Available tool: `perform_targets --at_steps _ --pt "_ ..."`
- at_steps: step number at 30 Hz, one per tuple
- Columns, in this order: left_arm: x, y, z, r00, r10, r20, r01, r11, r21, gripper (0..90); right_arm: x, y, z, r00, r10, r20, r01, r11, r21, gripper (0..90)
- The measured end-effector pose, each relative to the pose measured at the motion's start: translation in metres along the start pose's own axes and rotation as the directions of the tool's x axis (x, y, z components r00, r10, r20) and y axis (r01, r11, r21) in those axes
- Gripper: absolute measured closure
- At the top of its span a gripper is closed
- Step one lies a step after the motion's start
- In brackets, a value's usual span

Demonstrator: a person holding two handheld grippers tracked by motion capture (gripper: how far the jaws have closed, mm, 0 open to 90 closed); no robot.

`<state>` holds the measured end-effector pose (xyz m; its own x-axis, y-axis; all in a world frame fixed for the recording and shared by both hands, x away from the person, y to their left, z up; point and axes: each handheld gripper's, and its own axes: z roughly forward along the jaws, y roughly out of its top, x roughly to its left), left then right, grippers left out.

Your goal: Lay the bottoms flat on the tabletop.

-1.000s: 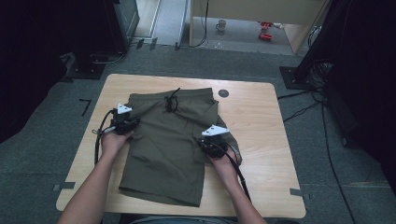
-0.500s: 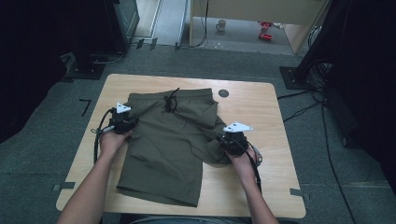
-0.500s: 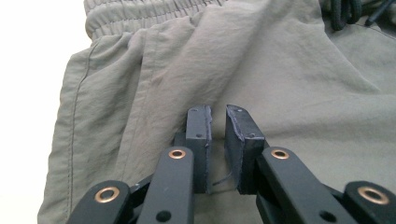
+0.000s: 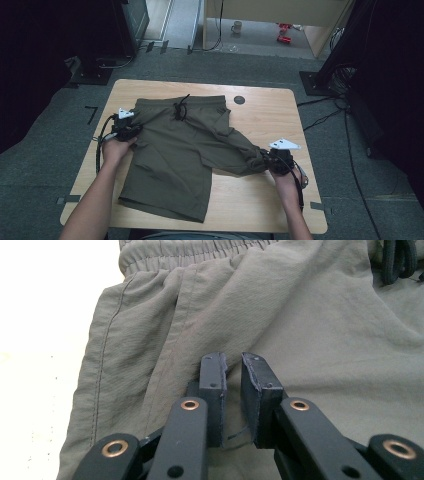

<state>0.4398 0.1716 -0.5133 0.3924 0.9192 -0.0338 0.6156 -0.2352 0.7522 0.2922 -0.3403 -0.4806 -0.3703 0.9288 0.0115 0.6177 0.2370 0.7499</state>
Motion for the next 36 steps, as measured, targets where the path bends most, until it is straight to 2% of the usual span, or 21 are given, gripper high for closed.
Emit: perform_targets --at_steps 8,9,10,14,16,18,20,21,22,24,27,28,29,31,33,36 --pt "0.000 0.000 0.000 1.0000 0.001 -0.004 -0.001 1.0000 0.003 80.7 -0.014 -0.015 -0.007 0.9995 0.011 0.031 -0.012 1.000 0.017 87.7" --pt "0.001 0.000 0.000 1.0000 -0.001 -0.004 0.001 1.0000 0.002 80.6 -0.017 -0.016 -0.007 0.9991 0.014 0.039 -0.014 1.000 0.018 87.7" --pt "0.001 0.000 0.000 1.0000 -0.003 -0.005 0.003 1.0000 0.001 80.7 -0.026 -0.020 -0.005 0.9982 0.027 0.054 -0.028 0.999 0.023 87.7" --pt "0.001 0.000 0.000 1.0000 -0.002 -0.005 0.002 1.0000 0.000 80.7 -0.037 -0.022 -0.002 0.9965 0.051 0.066 -0.052 0.999 0.015 87.8" --pt "0.002 0.000 0.000 1.0000 -0.004 -0.009 0.004 1.0000 0.000 80.7 -0.050 -0.023 0.002 0.9904 0.090 0.105 -0.092 0.996 0.014 87.9" --pt "0.002 0.000 0.000 0.9999 -0.005 -0.010 0.005 1.0000 0.000 80.7 -0.053 -0.024 0.003 0.9884 0.103 0.112 -0.105 0.994 0.011 88.0" --pt "0.003 0.000 0.000 0.9999 -0.008 -0.011 0.008 1.0000 -0.004 80.7 -0.065 -0.027 0.004 0.9827 0.126 0.136 -0.128 0.992 0.011 87.9" --pt "0.003 0.000 0.000 0.9999 -0.008 -0.011 0.008 1.0000 -0.004 80.7 -0.065 -0.027 0.004 0.9827 0.126 0.136 -0.128 0.992 0.011 87.9" --pt "0.004 0.000 0.000 0.9999 -0.008 -0.011 0.008 1.0000 -0.005 80.7 -0.073 -0.029 0.007 0.9785 0.141 0.151 -0.145 0.989 0.014 87.8" --pt "0.004 -0.001 0.000 0.9999 -0.010 -0.011 0.010 0.9999 -0.008 80.6 -0.077 -0.030 0.012 0.9760 0.153 0.155 -0.158 0.987 0.024 87.2" --pt "0.004 -0.001 0.000 0.9998 -0.018 -0.010 0.018 0.9998 -0.010 79.3 -0.076 -0.029 0.015 0.9773 0.148 0.152 -0.153 0.988 0.026 83.9" --pt "0.004 -0.001 0.000 0.9997 -0.020 0.012 0.020 0.9997 -0.012 76.3 -0.075 -0.028 0.014 0.9791 0.138 0.150 -0.142 0.990 0.019 82.1" --pt "0.004 -0.001 0.000 0.9996 -0.020 0.021 0.020 0.9997 -0.012 71.2 -0.072 -0.026 0.012 0.9808 0.121 0.153 -0.123 0.992 0.002 77.7" --pt "0.004 -0.001 -0.002 0.9994 -0.007 0.033 0.008 1.0000 -0.001 69.5 -0.072 -0.023 0.008 0.9818 0.123 0.145 -0.121 0.992 -0.020 73.9" --pt "0.002 0.003 -0.007 0.9986 -0.024 0.048 0.023 0.9995 0.020 69.0 -0.070 -0.015 -0.002 0.9839 0.135 0.117 -0.128 0.990 -0.065 68.5" --pt "-0.002 0.008 -0.015 0.9980 -0.013 0.062 0.013 0.9999 0.006 67.6 -0.066 -0.009 -0.009 0.9860 0.130 0.104 -0.121 0.989 -0.088 67.3"
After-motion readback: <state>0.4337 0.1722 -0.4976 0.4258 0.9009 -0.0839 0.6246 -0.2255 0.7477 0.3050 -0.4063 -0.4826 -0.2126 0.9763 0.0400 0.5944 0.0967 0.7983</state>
